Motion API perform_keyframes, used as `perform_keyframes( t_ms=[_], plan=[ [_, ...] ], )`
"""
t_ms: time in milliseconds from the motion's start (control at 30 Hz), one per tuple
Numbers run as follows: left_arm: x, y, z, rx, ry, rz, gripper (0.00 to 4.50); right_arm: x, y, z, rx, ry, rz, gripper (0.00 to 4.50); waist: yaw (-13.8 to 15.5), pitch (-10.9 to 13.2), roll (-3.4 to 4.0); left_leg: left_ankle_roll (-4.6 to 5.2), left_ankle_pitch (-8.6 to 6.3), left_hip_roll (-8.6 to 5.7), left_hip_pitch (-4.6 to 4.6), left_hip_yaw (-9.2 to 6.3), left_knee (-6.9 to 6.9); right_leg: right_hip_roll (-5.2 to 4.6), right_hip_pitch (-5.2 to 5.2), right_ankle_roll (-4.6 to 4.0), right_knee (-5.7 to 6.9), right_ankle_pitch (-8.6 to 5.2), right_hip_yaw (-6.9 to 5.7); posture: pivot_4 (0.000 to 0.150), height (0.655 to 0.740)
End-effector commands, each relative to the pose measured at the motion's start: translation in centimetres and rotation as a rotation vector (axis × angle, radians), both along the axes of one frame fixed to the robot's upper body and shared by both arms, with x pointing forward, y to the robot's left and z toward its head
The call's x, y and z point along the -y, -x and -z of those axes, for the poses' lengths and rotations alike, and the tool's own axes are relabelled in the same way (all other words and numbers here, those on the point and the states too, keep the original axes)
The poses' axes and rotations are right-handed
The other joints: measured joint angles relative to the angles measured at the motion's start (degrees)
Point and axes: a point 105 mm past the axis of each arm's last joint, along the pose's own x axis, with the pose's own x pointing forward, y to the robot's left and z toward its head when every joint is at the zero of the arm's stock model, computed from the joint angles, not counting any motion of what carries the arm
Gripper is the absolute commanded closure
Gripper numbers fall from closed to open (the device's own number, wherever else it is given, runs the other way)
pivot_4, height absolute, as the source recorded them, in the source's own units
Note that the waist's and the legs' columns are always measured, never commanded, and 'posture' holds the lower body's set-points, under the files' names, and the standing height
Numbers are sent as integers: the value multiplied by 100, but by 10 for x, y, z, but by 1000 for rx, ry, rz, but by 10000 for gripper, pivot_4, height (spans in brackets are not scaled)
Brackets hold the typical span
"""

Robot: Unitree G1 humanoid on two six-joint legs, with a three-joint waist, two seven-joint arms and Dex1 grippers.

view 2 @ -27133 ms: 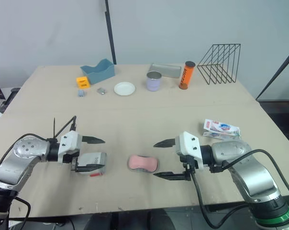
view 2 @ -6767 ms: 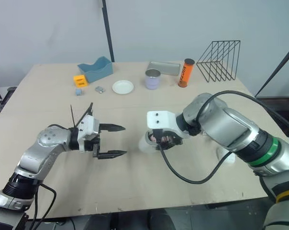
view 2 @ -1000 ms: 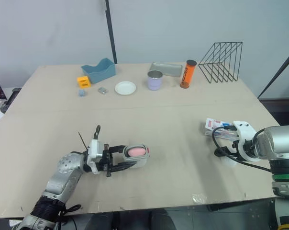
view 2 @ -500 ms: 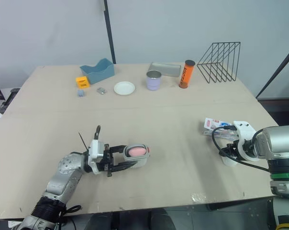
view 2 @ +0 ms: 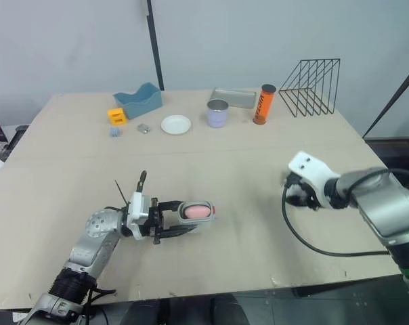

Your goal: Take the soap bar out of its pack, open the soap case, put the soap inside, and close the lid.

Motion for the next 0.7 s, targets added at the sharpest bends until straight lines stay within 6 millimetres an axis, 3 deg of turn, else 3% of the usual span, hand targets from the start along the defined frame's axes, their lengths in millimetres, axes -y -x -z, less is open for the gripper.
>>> perform_keyframes(
  t_ms=[33, 200, 500, 700],
  plan=[
    [9, -6, -7, 30, 22, 26, 25689, -13, -11, -39, 116, -24, -68, 25614, 14, 0, 0, 0, 0, -2, 0, 0, 0, -1, 0, 0, 0, 0, 1, 1500, 7393],
    [19, -9, -4, 20, 30, 47, 25689, -34, -8, -59, 125, -31, -202, 25614, 24, 1, -1, 1, -1, -15, -6, -6, -2, -9, 2, -13, -1, 0, 2, 1500, 7393],
    [22, -6, -3, -6, 25, 83, 25689, -56, -3, -70, 81, -29, -312, 25614, 11, 0, 0, 1, -2, -12, -5, -4, -1, -6, -2, -36, 0, 15, 4, 1500, 7393],
    [22, -11, -1, -1, 15, 70, 25689, -85, 7, -82, 82, -40, -462, 25614, 12, 0, 0, 1, -2, -12, -5, -6, -2, -7, -2, -40, 0, 14, 2, 1500, 7393]
  ],
)
